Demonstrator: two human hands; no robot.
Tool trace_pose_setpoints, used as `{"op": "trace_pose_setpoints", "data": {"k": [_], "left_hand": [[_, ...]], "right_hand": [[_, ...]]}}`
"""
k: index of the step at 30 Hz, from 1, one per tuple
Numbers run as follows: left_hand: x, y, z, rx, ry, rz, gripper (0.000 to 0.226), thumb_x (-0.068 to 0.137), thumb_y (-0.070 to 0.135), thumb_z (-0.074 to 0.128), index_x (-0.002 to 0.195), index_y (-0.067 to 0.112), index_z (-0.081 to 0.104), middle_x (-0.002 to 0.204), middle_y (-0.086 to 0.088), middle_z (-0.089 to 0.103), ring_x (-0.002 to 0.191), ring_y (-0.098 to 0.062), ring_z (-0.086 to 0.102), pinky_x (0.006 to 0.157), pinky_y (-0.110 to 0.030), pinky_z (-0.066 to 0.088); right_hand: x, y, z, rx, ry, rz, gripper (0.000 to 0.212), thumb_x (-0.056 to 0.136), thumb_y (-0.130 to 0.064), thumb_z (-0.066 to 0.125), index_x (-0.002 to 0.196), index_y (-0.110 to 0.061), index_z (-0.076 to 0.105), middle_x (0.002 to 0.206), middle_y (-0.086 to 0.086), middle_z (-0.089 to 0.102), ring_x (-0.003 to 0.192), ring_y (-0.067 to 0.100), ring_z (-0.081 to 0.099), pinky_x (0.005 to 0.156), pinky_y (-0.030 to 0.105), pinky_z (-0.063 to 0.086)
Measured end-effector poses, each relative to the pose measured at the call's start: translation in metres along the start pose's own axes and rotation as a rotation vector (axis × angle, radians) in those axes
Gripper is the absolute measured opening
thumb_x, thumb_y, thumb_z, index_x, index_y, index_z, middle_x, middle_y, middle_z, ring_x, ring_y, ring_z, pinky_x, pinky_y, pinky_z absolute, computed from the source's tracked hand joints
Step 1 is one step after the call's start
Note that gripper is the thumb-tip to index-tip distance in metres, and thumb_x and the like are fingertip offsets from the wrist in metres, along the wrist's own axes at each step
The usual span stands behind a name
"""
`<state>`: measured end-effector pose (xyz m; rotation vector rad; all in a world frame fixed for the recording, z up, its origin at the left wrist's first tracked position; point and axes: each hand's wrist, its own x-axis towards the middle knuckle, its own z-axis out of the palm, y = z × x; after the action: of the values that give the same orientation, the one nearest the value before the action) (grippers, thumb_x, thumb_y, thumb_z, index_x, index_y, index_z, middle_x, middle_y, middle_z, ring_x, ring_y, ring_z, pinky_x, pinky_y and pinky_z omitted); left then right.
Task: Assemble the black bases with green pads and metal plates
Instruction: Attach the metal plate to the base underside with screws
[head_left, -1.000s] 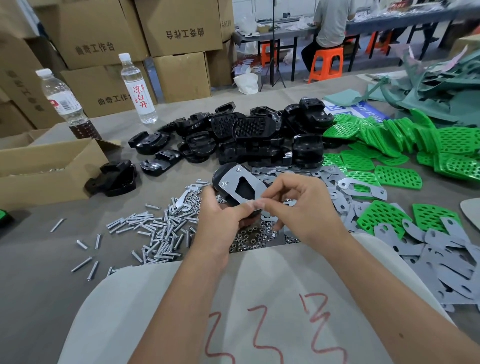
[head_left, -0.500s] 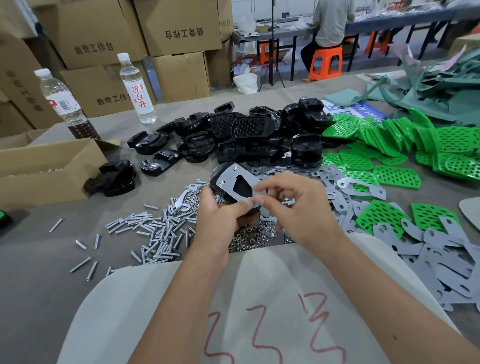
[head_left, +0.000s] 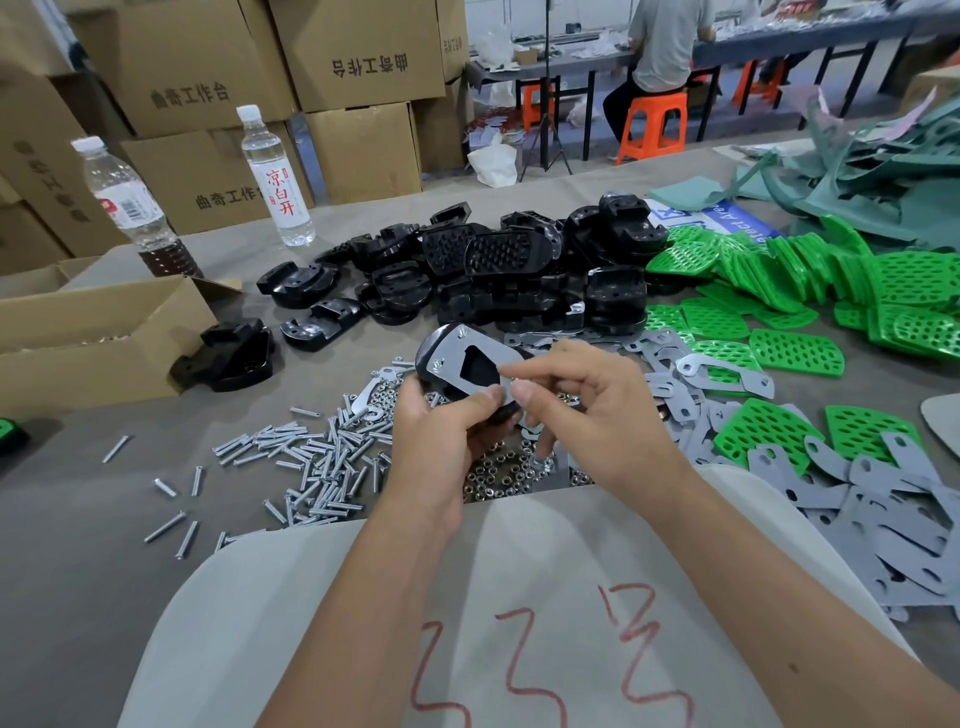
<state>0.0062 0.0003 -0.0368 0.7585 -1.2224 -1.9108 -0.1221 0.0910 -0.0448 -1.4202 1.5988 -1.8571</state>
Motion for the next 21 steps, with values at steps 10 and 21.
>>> {"op": "trace_pose_setpoints", "data": {"k": [10,21], "left_hand": [[-0.0024,-0.0019,0.0077,-0.035,-0.010,-0.012,0.041,0.089,-0.004,0.069,0.128,0.003,0.058,0.100,-0.010,0.078,0.078,-0.022,0.075,0.072,-0.034,0.062],[-0.0015,-0.0004,0.0070,-0.096,0.047,-0.030,0.041,0.088,-0.007,0.068,0.127,0.001,0.057,0.097,-0.010,0.078,0.073,-0.019,0.074,0.063,-0.028,0.059]], "right_hand": [[0.0017,0.0001,-0.0033,0.146,0.037,0.024,0.009,0.094,-0.006,0.074,0.103,-0.009,0.076,0.070,0.011,0.060,0.062,0.020,0.070,0.052,0.034,0.059],[-0.0015,-0.0024,0.0025,0.113,0.000,0.049,0.016,0.096,-0.008,0.072,0.111,-0.012,0.076,0.073,0.010,0.069,0.066,0.022,0.071,0.051,0.036,0.059]]}}
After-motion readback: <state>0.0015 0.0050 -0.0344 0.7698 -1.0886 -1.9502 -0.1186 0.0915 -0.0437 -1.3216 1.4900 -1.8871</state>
